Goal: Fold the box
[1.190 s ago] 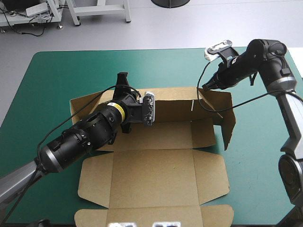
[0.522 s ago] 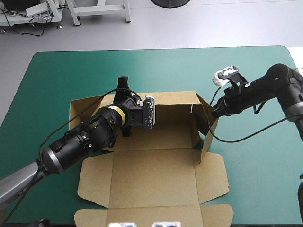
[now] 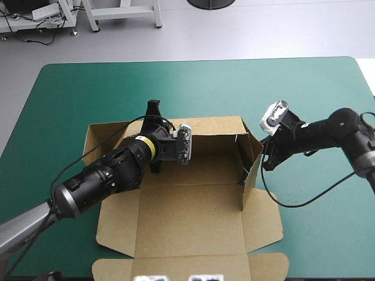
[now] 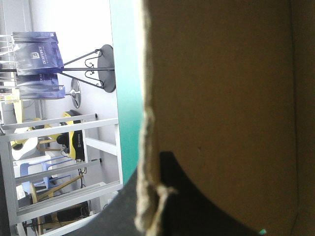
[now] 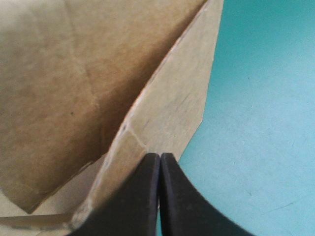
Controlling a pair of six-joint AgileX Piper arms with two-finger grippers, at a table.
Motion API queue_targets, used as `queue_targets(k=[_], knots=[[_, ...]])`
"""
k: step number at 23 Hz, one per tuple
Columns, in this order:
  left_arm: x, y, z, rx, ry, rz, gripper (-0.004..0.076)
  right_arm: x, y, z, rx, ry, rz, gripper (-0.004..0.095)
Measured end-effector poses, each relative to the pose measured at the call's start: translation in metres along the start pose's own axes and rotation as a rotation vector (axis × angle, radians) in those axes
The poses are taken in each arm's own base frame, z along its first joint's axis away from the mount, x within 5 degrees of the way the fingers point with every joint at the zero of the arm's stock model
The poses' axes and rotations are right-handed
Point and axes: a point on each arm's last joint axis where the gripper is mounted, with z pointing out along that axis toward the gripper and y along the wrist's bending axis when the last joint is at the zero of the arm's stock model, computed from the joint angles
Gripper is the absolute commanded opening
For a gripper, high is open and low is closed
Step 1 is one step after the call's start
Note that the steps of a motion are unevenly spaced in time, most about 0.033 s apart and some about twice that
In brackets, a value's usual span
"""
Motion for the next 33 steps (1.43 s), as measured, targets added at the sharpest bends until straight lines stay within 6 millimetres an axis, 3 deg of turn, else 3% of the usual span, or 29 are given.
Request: queue_targets(k=[14,20,23,25,27,28,30,33], knots=[[0.000,-0.001,0.001,-0.002,-0.003,-0.014,-0.0006,0.041,0.048,-0.009,0.199,-0.264,-0.138,-0.0025],[0.001,-0.005,0.002,-0.009,-0.005,-0.006,-0.0006,0.047,0.067,-0.022,0.263,-0.378,-0.192,-0.0025],[0.001,-0.005,0.002,-0.009,-0.006,-0.010,-0.0006,0.054,0.069,-0.018,0.257,-0.370,-0.162,-0.0010],[0.001,-0.005,0.002,-0.009,-0.007,-0.012,-0.0006,0.056,0.068,-0.017,0.260,-0.359,-0.114,0.0084],[0.001,-0.005,0.002,-0.010,-0.006,-0.010,-0.0006,0.059,0.069,-0.016,0.251,-0.336,-0.100,0.0288],[0.001,-0.005,0.002,-0.011,-0.006,-0.010,-0.0006,0.059,0.069,-0.016,0.246,-0.333,-0.101,0.0468],[0.001,-0.005,0.002,-0.011,-0.006,-0.009,-0.0006,0.059,0.073,-0.016,0.212,-0.334,-0.098,0.0656],[0.001,-0.005,0.002,-0.011,-0.006,-0.009,-0.0006,0.059,0.074,-0.016,0.189,-0.338,-0.073,0.0788]])
